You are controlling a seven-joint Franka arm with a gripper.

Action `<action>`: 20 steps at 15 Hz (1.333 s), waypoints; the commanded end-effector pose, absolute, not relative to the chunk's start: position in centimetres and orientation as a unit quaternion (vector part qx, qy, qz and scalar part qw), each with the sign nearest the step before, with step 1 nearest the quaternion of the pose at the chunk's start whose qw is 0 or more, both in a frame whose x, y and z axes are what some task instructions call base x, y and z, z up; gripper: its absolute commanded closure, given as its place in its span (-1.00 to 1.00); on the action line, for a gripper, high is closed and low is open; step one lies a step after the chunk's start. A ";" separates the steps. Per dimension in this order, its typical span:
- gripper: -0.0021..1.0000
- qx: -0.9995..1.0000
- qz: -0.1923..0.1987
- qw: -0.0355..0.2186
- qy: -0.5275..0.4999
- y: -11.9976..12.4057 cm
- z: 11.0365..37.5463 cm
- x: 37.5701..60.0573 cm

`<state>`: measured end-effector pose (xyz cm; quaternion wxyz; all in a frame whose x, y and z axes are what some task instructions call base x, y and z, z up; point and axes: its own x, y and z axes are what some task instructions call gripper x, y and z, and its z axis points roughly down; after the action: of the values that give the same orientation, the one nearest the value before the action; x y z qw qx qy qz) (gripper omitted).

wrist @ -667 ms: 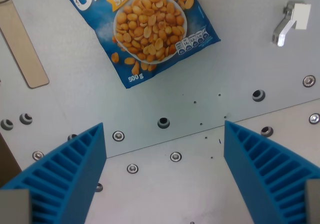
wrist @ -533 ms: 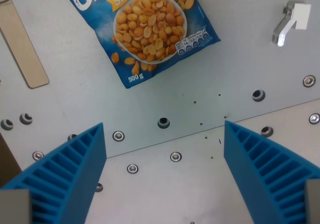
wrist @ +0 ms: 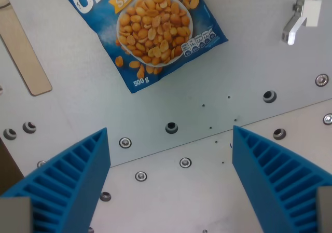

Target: Rotate around base negative z

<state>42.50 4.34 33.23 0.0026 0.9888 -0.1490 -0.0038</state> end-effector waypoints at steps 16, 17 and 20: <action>-1.00 0.954 -0.002 0.001 -0.300 4.3 33.5 42.5; -1.00 0.952 -0.002 0.001 -0.307 4.3 33.5 42.5; -1.00 0.945 -0.002 0.001 -0.326 4.3 33.5 42.5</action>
<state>42.50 4.34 33.23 0.0030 0.9662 -0.2578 -0.0035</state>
